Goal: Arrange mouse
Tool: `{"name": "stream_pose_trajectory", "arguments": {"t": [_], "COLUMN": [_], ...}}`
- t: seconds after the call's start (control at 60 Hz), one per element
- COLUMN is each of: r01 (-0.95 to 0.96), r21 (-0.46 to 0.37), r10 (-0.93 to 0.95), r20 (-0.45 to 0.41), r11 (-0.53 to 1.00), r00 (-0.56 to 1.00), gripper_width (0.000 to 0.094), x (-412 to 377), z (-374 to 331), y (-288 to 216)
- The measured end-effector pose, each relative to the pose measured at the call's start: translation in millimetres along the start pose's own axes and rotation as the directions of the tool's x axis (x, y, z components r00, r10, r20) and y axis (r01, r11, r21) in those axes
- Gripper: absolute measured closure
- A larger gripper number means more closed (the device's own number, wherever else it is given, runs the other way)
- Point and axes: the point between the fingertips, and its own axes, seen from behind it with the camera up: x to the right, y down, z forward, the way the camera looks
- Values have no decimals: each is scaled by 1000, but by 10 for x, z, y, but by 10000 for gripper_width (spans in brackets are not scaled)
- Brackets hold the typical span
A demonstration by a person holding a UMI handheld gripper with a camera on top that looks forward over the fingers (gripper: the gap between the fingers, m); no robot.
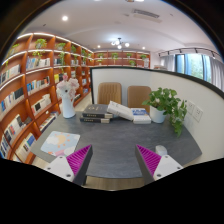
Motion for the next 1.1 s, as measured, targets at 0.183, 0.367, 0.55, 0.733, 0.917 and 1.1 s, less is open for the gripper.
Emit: {"name": "stream_pose_trajectory", "arguments": {"t": [0.183, 0.367, 0.55, 0.733, 0.917, 1.1], "r01": [26, -10, -52, -98, -120, -143], "r21": [-25, -106, -205, -239, -239, -242], "r10": [-26, 5, 24, 50, 77, 103], "r20": [-6, -50, -139, -200, -183, -171], "r11": [999, 994, 977, 966, 964, 960], "r00": [1000, 999, 990, 978, 980, 980], "gripper_width": [74, 75, 78, 92, 91, 93], "x": [49, 579, 1434, 2104, 2380, 2517], "z": [60, 118, 275, 709, 1357, 1867], "y": [313, 960, 1505, 1629, 1518, 1379]}}
